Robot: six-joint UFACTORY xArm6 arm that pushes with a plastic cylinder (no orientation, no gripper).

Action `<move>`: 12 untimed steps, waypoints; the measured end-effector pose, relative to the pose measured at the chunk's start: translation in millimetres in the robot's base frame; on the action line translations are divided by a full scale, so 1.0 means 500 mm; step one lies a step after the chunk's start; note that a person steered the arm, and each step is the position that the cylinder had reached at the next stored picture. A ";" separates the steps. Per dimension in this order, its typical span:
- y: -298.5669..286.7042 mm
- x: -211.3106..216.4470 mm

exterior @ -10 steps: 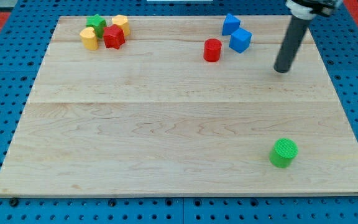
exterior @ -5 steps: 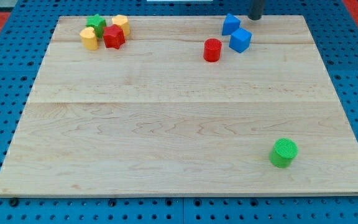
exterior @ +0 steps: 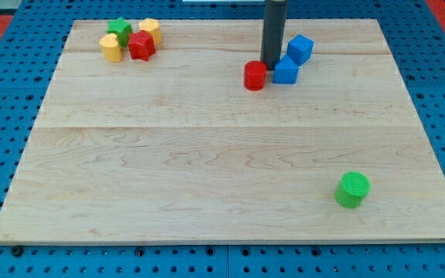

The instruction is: Push the blue triangle into the green circle

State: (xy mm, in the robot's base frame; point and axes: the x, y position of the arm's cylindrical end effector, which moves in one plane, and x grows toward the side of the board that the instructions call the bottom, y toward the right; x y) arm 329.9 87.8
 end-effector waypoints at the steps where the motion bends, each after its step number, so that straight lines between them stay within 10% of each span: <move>1: 0.031 0.009; 12: 0.241 0.156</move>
State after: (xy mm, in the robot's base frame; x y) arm 408.0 208.4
